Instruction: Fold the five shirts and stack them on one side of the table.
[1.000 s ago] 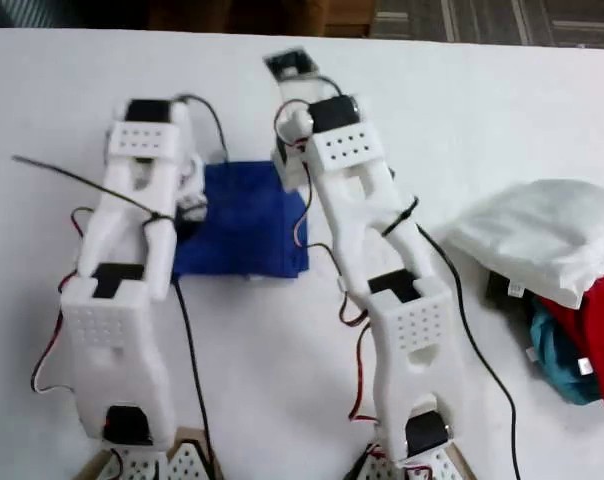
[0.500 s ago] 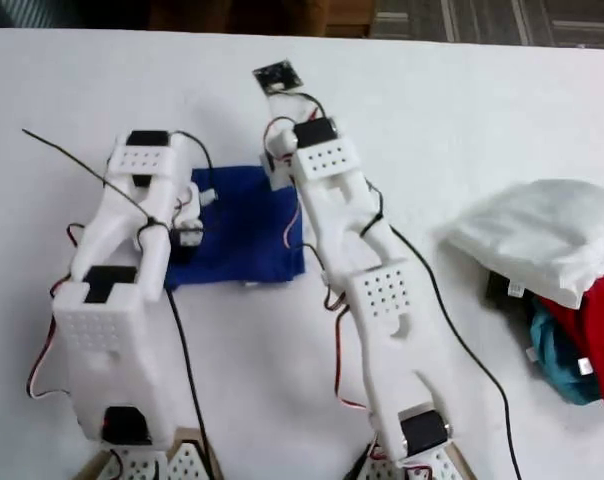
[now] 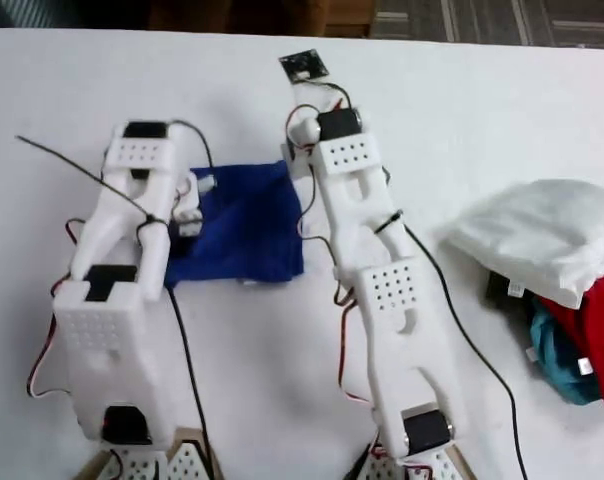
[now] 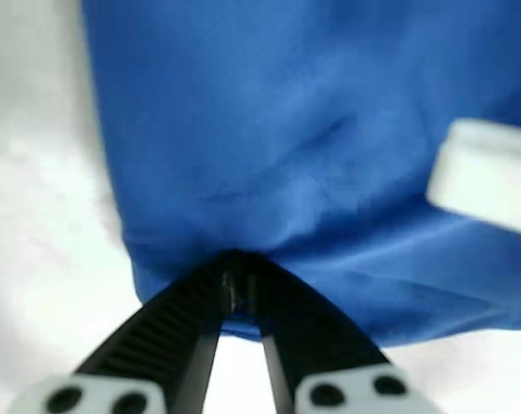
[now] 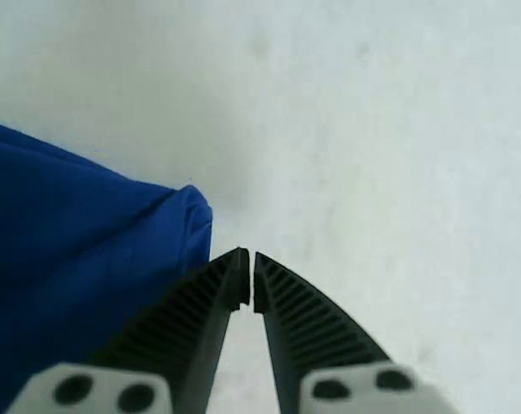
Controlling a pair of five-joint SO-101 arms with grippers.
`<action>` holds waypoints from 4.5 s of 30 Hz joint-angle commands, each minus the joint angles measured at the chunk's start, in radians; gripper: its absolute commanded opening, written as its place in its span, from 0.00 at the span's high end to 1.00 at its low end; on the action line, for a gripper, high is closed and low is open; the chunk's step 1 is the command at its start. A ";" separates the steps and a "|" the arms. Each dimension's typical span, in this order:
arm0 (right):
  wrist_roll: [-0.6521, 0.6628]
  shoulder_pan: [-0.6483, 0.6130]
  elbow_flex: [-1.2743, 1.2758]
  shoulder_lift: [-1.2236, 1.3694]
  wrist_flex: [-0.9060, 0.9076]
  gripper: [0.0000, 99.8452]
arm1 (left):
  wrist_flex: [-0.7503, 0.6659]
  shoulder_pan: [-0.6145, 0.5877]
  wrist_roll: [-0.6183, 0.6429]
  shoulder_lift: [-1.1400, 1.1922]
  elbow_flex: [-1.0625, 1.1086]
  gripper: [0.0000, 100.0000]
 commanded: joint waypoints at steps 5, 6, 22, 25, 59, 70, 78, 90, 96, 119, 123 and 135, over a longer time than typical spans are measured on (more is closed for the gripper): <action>-0.008 -0.081 -0.170 -0.104 0.200 0.98 | 0.114 -0.038 0.014 -0.048 -0.331 0.96; -0.008 -0.093 -0.184 -0.101 0.216 0.98 | 0.107 -0.054 0.012 -0.044 -0.357 0.96; -0.008 -0.134 -0.201 0.094 0.071 0.98 | -0.270 -0.164 0.017 0.250 -0.398 0.96; -0.008 -0.124 -0.203 0.116 0.070 0.98 | -0.293 -0.181 0.017 0.293 -0.407 0.96; -0.008 -0.145 0.186 -0.292 0.225 0.98 | 0.121 -0.204 -0.064 -0.048 -0.096 0.96; -0.071 -0.150 0.640 -0.427 0.143 0.98 | -0.094 -0.129 -0.060 -0.143 0.148 0.96; -0.071 -0.145 0.864 -0.427 -0.012 0.98 | -0.285 -0.118 -0.020 -0.143 0.312 0.96; -0.072 -0.019 0.896 -0.427 0.001 0.98 | -0.371 -0.167 -0.025 -0.143 0.381 0.96; -0.072 -0.012 0.884 -0.438 0.077 0.98 | -0.365 -0.161 -0.025 -0.153 0.378 0.96; -0.066 -0.067 0.664 -0.479 -0.338 0.98 | -0.272 -0.126 0.054 0.077 -0.303 0.96; -0.069 -0.085 0.608 -0.384 -0.427 0.98 | -0.267 -0.118 0.054 0.213 -0.438 0.96; -0.071 -0.045 0.239 -0.062 -0.331 0.98 | -0.267 -0.135 0.054 0.488 -0.723 0.96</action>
